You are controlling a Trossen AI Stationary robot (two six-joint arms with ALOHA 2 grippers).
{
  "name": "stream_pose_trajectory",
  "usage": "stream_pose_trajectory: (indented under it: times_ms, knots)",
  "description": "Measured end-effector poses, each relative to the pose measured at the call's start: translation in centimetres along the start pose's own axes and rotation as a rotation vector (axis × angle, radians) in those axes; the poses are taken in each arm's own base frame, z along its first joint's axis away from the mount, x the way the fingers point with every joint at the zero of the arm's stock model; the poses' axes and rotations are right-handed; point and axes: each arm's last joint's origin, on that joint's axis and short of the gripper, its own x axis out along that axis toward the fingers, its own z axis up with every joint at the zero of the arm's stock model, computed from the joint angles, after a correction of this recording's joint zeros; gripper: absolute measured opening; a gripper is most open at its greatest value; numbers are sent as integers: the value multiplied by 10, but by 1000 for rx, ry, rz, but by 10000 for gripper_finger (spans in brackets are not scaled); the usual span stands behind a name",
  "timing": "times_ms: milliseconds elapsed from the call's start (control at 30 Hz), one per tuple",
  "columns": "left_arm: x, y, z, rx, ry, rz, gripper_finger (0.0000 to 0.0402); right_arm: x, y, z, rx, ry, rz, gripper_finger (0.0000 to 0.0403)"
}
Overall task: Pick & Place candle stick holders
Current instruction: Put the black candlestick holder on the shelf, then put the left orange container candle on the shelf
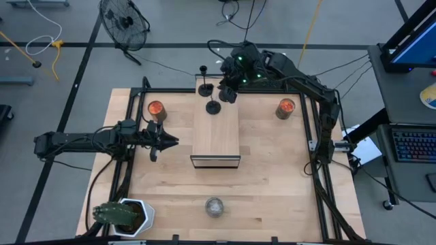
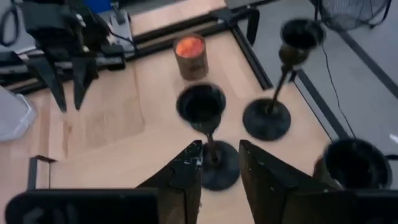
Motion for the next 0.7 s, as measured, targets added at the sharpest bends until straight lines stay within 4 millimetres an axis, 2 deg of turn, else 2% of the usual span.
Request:
stream_pose_trajectory:
  times_ms: [333,500,700]
  knots:
    - [0,0,0,1,0,0,81,-19,4,5,-11,-65,0,100]
    - [0,0,0,17,-1,0,81,-42,11,7,-43,-113,3,96]
    - [0,0,0,11,-1,1,81,-80,18,1,-66,-121,1,89]
